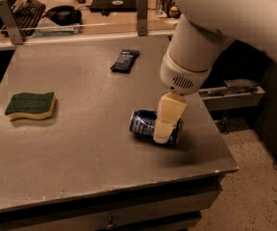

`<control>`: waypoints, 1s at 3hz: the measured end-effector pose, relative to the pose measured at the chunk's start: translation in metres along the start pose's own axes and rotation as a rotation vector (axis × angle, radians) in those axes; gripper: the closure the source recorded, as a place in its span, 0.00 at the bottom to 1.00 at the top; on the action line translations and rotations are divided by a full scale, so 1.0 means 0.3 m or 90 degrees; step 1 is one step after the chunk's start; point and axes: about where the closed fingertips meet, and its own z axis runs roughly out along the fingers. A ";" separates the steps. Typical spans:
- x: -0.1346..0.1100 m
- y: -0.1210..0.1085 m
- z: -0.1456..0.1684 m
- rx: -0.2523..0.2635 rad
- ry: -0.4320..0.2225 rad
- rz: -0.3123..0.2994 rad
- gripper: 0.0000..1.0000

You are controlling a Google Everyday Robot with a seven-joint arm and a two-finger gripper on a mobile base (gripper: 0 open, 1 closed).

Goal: Place pepsi can upright

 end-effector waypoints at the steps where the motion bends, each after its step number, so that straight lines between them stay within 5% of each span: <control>1: -0.074 0.028 0.130 -0.027 0.002 0.016 0.03; 3: -0.122 0.051 0.204 -0.044 -0.008 0.030 0.49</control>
Offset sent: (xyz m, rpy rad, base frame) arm 0.0057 0.0562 -0.0703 0.0377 0.0940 -0.0302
